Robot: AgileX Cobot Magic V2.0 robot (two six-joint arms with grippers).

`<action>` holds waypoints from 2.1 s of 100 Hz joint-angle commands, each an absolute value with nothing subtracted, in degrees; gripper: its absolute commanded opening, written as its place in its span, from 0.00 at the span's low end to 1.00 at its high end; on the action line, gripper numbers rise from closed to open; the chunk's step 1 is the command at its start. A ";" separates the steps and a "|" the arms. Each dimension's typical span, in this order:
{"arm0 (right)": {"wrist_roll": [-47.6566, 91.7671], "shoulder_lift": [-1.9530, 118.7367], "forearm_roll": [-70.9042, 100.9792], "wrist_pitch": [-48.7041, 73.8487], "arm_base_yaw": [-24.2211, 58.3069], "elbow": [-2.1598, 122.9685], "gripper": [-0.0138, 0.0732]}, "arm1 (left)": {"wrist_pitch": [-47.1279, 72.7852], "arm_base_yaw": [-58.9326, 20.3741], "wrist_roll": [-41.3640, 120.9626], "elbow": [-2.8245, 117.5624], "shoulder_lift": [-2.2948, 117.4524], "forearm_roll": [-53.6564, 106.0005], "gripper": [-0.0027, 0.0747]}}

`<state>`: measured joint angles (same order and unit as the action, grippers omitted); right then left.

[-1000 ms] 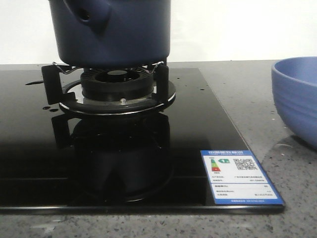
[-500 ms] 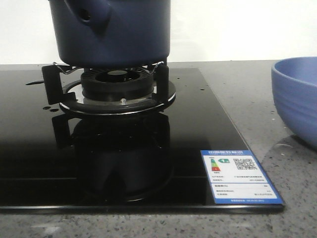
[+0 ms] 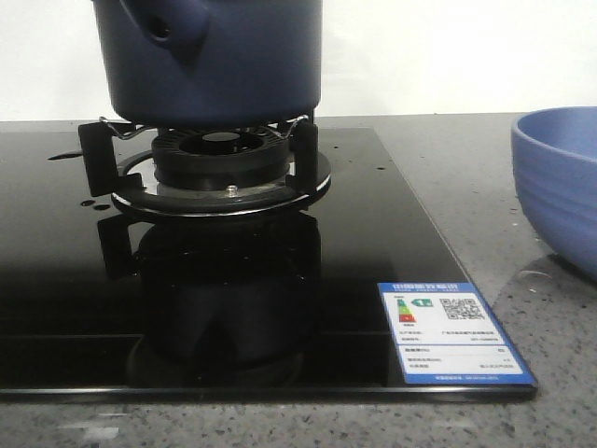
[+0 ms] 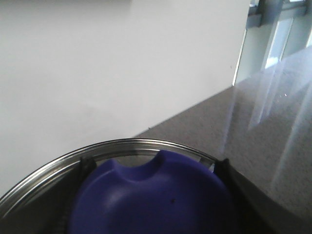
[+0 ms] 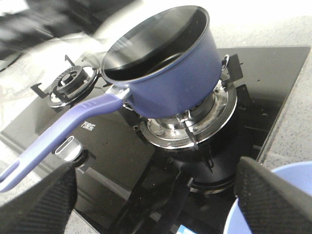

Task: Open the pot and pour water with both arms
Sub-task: 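Lift the glass lid up off the blue saucepan with the left gripper, then grasp the light blue bowl rim with the right gripper and lift it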

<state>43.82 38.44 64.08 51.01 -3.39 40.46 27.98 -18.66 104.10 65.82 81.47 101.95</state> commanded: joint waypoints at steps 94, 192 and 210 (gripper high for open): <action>1.45 58.37 15.72 63.18 -7.55 53.69 0.84 | 20.25 -9.74 83.67 49.03 41.06 87.54 0.28; 1.91 59.24 21.41 55.65 -7.33 52.46 0.09 | 20.25 -10.72 83.67 49.03 41.06 89.66 0.28; 1.91 61.00 21.41 60.92 -7.33 63.54 0.09 | 20.08 -10.72 83.67 49.03 41.06 89.66 0.28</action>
<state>1.61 60.60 19.64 60.25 -7.30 56.72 20.92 -10.30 84.25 47.05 41.42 86.81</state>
